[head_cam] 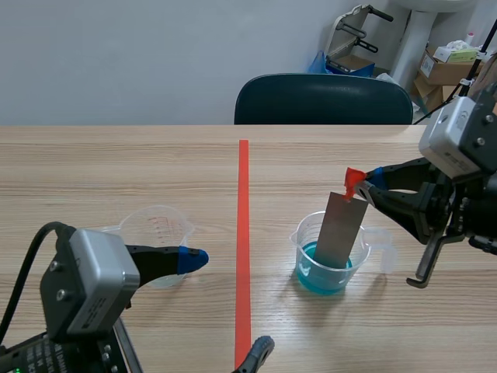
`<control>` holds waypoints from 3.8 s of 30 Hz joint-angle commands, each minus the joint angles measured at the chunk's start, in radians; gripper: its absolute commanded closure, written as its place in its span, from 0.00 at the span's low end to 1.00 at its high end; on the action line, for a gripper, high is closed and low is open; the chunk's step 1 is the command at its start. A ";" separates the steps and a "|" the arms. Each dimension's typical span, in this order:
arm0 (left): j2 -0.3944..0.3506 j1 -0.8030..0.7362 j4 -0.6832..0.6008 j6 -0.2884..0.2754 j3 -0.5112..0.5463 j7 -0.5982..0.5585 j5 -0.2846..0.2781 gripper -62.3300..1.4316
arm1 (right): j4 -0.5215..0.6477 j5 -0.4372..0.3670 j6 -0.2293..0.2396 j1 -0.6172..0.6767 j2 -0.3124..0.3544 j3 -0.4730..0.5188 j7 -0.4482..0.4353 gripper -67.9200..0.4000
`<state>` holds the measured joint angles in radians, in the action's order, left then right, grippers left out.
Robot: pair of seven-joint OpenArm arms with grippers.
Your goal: Do the redox reaction experiment
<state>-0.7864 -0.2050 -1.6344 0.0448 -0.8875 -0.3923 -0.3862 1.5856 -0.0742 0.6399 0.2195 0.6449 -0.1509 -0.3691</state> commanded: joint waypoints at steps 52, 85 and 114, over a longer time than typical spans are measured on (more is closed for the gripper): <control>0.007 0.001 -0.018 -0.002 0.003 -0.011 0.002 0.00 | 0.010 0.000 0.003 -0.007 0.009 0.006 -0.004 0.98; 0.007 0.001 -0.018 -0.002 0.003 -0.011 0.002 0.00 | 0.023 0.000 0.013 -0.006 0.011 0.018 -0.020 0.98; 0.007 0.001 -0.018 -0.002 0.003 -0.011 0.002 0.00 | 0.264 0.000 0.106 0.044 0.012 0.167 0.029 0.98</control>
<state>-0.7864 -0.2050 -1.6344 0.0448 -0.8875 -0.3923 -0.3862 1.8278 -0.0635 0.7395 0.2623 0.6453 0.0048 -0.3336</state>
